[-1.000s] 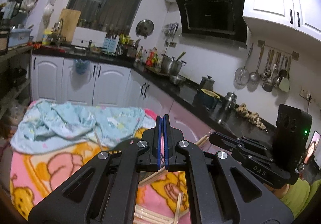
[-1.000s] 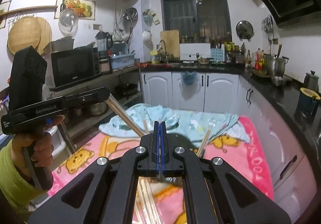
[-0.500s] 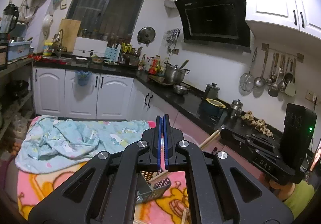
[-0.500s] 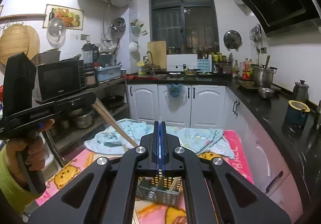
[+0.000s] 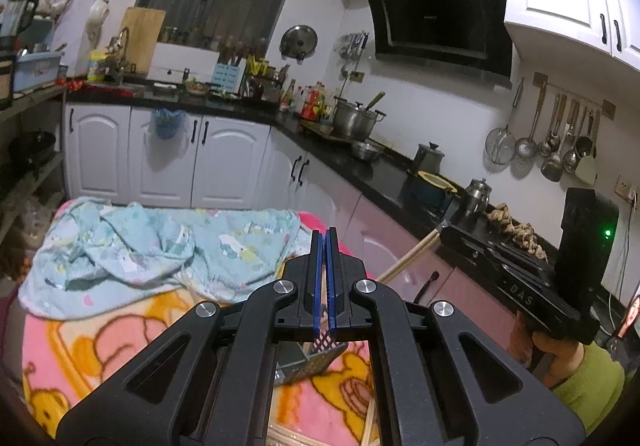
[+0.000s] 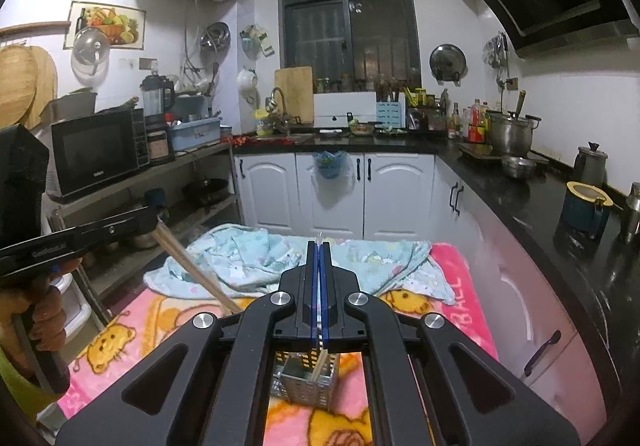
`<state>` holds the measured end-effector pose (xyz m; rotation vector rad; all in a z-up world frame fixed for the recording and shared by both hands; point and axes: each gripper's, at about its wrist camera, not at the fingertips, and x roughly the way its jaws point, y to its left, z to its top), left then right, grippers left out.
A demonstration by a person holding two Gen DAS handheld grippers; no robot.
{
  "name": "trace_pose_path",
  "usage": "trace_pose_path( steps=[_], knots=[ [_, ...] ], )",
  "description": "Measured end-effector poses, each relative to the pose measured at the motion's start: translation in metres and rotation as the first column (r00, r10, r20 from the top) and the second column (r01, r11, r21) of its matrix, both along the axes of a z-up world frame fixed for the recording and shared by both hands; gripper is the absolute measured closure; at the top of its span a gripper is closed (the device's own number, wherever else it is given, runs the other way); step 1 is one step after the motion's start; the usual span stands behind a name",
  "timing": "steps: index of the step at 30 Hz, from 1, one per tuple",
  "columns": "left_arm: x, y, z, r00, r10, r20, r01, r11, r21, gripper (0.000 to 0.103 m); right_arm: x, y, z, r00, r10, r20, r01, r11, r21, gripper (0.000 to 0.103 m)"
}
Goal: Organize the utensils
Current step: 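Raise both held chopsticks upright and lower them into the green caddy, then open both grippers to drop the chopsticks into the caddy, then withdraw both grippers from the caddy back toward the chopstick pile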
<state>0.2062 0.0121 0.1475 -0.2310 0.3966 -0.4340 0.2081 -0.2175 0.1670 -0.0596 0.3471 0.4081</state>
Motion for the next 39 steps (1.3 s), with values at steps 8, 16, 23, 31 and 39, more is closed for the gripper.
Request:
trace_pose_path(
  steps=[8,16,23,31,39],
  knots=[
    [0.008,-0.001,-0.024,0.999,-0.006,-0.053,0.005,1.000,-0.008,0.103,0.012,0.004,-0.021,0.999,-0.008,-0.047,0.007,1.000,-0.013,0.102],
    [0.013,-0.005,-0.036,0.997,-0.008,-0.082,0.007,1.000,-0.006,0.102,0.021,0.012,-0.037,0.996,-0.004,-0.087,0.003,1.000,-0.015,0.098],
    [0.010,0.002,-0.042,0.996,0.045,-0.075,-0.043,0.999,0.024,0.057,0.021,0.009,-0.045,0.994,-0.015,-0.109,0.016,1.000,-0.001,0.067],
    [-0.005,0.011,-0.039,0.994,0.106,-0.037,-0.104,0.994,0.045,0.016,0.010,0.001,-0.049,0.993,-0.020,-0.115,0.023,1.000,0.018,0.056],
    [-0.019,0.014,-0.046,0.988,0.151,-0.040,-0.147,0.986,0.079,0.011,-0.011,-0.004,-0.052,0.995,-0.016,-0.095,0.018,1.000,0.017,0.047]
  ],
)
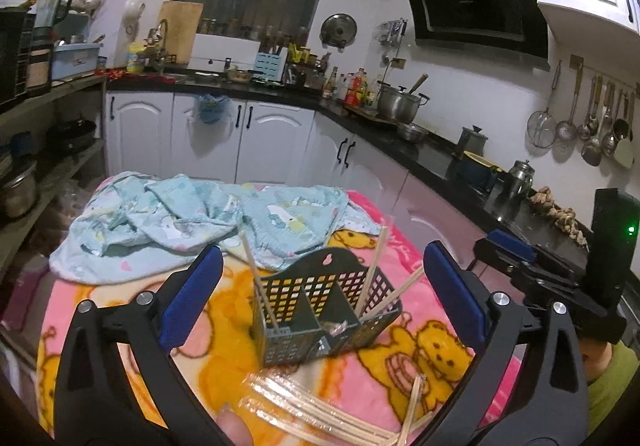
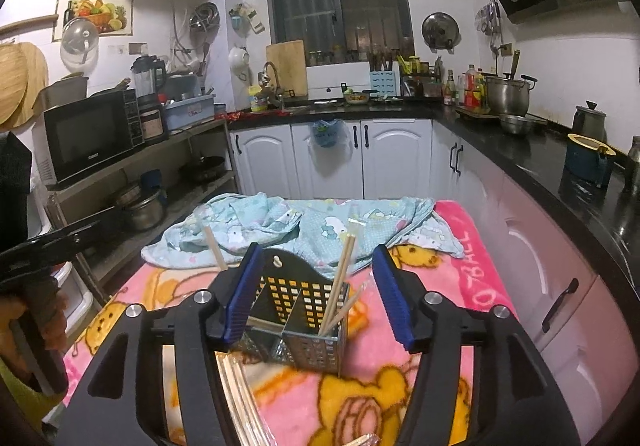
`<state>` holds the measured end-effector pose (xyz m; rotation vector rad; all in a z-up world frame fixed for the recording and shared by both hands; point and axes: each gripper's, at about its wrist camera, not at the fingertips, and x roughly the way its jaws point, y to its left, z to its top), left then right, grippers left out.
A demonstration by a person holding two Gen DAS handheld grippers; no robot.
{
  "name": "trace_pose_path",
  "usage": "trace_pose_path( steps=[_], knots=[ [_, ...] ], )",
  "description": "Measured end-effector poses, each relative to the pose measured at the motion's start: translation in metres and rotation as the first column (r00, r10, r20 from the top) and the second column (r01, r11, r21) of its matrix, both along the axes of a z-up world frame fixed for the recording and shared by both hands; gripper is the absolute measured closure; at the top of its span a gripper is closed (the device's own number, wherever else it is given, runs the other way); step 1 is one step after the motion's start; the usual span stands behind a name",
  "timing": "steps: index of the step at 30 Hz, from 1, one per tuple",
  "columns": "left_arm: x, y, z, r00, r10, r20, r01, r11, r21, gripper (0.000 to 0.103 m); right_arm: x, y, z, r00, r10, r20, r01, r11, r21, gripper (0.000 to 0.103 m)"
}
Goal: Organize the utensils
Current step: 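Withdraw both grippers from the caddy back toward the chopstick pile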
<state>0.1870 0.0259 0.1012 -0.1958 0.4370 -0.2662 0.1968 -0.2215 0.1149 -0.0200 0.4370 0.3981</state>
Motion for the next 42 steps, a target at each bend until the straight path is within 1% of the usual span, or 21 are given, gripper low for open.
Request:
trace_pose_path(
  steps=[9,13,29,34,42],
  knots=[
    [-0.017,0.007,-0.013,1.000,0.017,-0.025,-0.017,1.000,-0.004,0.011,-0.022,-0.003,-0.007,1.000,0.012,-0.006,-0.012,1.000,-0.001,0.043],
    [-0.026,0.011,-0.018,0.999,0.026,-0.032,-0.027,1.000,-0.010,0.011,-0.031,-0.002,-0.008,1.000,0.017,-0.005,-0.017,1.000,0.000,0.040],
    [-0.058,0.026,-0.040,0.996,0.047,-0.073,-0.052,0.997,-0.060,0.011,-0.063,0.000,-0.020,0.999,0.033,-0.026,-0.034,0.999,-0.012,0.037],
    [-0.066,0.028,-0.045,0.995,0.053,-0.081,-0.058,0.997,-0.055,0.011,-0.073,0.001,-0.025,0.999,0.038,-0.029,-0.039,0.999,-0.016,0.036],
    [-0.075,0.032,-0.066,0.989,0.064,-0.131,-0.069,0.997,-0.040,0.011,-0.087,0.005,-0.037,0.998,0.048,-0.048,-0.050,0.998,-0.026,0.036]
  ],
)
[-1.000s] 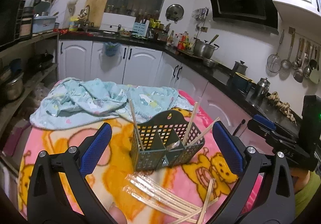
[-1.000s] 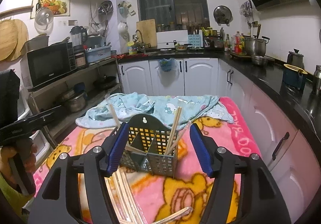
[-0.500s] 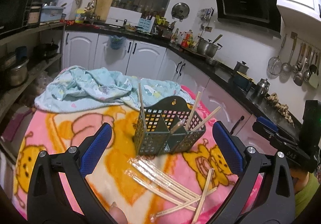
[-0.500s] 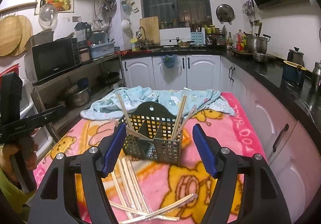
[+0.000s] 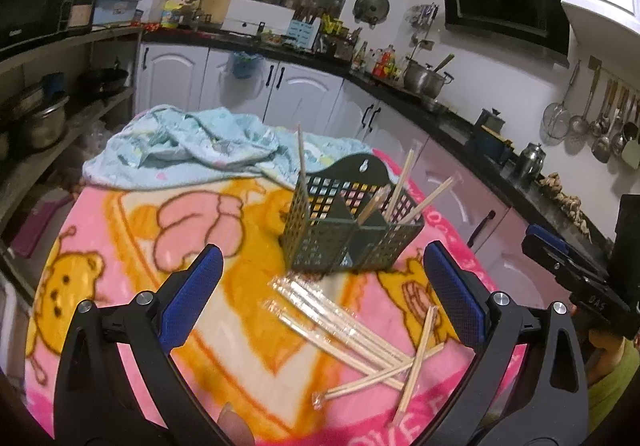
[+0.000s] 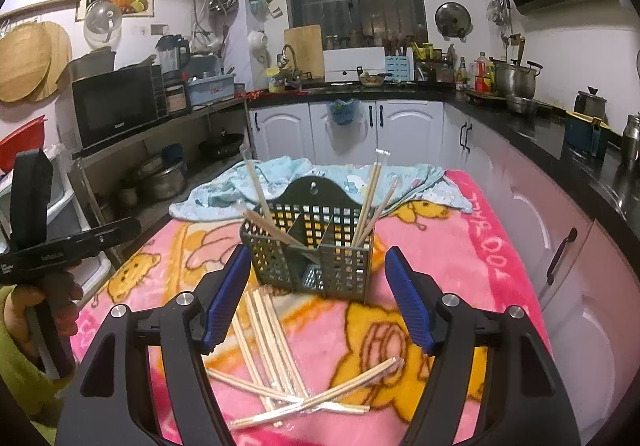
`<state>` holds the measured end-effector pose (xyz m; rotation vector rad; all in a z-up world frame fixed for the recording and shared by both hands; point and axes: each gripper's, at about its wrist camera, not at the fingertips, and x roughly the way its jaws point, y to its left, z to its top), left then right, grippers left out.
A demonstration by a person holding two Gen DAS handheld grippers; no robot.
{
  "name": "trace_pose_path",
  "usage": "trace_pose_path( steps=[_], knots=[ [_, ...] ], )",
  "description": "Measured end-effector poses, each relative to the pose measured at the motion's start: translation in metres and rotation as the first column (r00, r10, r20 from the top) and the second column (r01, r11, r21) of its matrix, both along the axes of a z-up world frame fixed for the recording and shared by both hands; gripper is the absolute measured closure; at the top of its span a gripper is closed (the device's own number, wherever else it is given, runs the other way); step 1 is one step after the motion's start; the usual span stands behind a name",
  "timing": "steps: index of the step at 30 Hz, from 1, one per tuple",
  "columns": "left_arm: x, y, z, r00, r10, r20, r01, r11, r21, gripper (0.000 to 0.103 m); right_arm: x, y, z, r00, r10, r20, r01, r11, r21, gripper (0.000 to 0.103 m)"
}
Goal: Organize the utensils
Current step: 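Withdraw both grippers from the caddy back toward the chopstick pile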
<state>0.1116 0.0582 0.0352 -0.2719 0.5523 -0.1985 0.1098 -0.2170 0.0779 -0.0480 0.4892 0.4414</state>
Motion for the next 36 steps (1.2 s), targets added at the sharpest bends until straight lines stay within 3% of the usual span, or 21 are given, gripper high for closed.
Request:
trace_pose_path(
  steps=[20,36],
  knots=[
    [-0.016,-0.006,-0.036,0.996,-0.012,-0.094,0.019,0.997,0.069,0.011,-0.012,0.003,-0.026,0.998,-0.004,-0.057,0.003,1.000,-0.029,0.036],
    [-0.021,-0.021,-0.070,0.982,-0.062,-0.180,0.078,0.994,0.082,0.011,-0.007,-0.002,-0.067,0.988,-0.044,-0.149,0.034,0.997,-0.069,0.036]
  ],
)
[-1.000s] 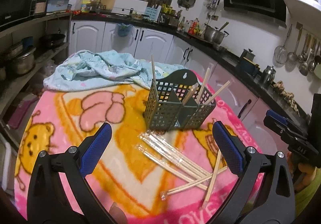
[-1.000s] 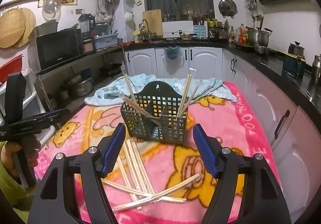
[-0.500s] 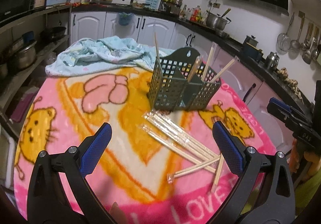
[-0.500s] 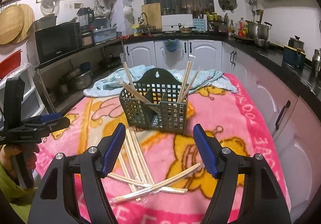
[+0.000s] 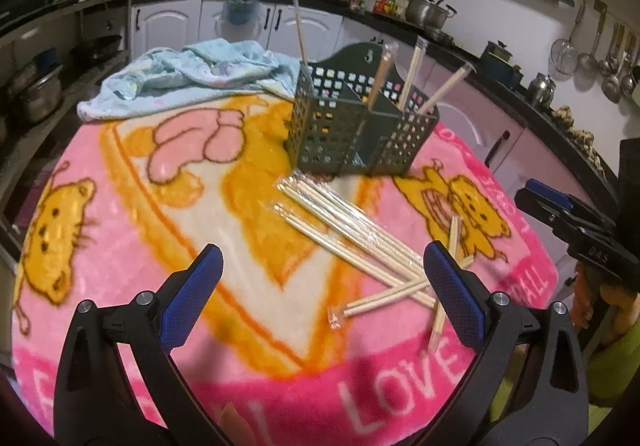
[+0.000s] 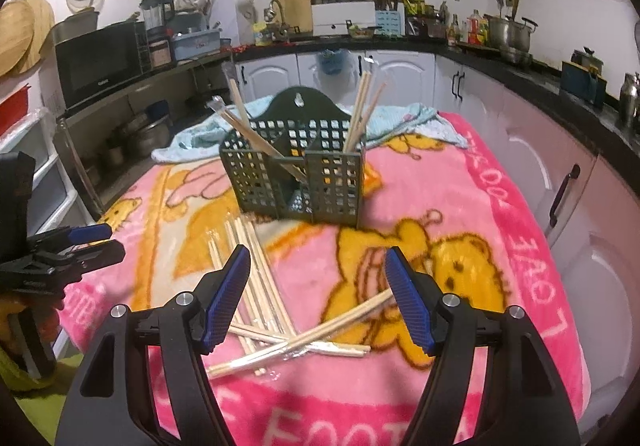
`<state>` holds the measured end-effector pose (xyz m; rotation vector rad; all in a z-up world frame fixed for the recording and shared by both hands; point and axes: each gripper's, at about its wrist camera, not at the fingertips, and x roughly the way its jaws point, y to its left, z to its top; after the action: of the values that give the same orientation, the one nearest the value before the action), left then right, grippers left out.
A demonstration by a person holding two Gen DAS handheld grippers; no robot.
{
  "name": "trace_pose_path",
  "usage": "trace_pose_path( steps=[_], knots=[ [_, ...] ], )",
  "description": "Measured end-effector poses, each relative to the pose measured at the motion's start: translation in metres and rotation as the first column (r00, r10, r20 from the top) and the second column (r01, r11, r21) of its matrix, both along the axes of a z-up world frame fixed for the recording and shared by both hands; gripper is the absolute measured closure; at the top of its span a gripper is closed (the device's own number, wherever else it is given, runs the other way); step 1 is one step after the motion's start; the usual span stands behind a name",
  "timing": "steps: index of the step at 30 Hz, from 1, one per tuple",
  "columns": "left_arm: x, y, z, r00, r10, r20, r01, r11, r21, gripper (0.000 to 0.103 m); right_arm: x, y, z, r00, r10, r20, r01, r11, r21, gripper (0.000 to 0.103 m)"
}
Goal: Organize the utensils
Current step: 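Withdraw both grippers from the caddy back toward the chopstick pile, then close the right gripper on a wrapped chopstick while the left gripper grasps another chopstick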
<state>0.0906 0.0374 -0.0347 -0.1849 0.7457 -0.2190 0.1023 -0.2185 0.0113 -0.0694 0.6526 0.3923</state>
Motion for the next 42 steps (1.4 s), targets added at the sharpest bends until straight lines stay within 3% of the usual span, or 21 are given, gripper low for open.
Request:
trace_pose_path(
  steps=[5,13,20,30,38,42],
  knots=[
    [0.000,-0.007,-0.012,0.999,-0.038,-0.034,0.037,0.999,-0.017,0.011,0.006,-0.004,-0.014,0.999,-0.028,-0.037,0.028,1.000,-0.013,0.036],
    [0.003,-0.009,-0.040,0.986,-0.094,-0.139,0.078,0.990,-0.116,0.012,0.014,-0.012,-0.030,0.995,-0.069,-0.077,0.066,0.997,-0.037,0.036],
    [0.008,-0.010,-0.063,0.965,-0.134,-0.227,0.088,0.975,-0.202,0.036,0.021,-0.018,-0.043,0.989,-0.093,-0.119,0.089,0.995,-0.044,0.036],
    [0.019,0.001,-0.084,0.949,-0.146,-0.280,0.032,0.927,-0.375,0.051,0.037,-0.021,-0.058,0.978,-0.110,-0.175,0.105,0.994,-0.038,0.038],
    [0.024,-0.002,-0.090,0.941,-0.166,-0.295,0.032,0.912,-0.410,0.083,0.062,-0.030,-0.077,0.946,-0.150,-0.288,0.160,0.987,0.010,0.051],
    [0.028,-0.001,-0.093,0.939,-0.169,-0.300,0.026,0.904,-0.426,0.088,0.076,-0.034,-0.088,0.920,-0.166,-0.354,0.194,0.980,0.043,0.057]
  ],
)
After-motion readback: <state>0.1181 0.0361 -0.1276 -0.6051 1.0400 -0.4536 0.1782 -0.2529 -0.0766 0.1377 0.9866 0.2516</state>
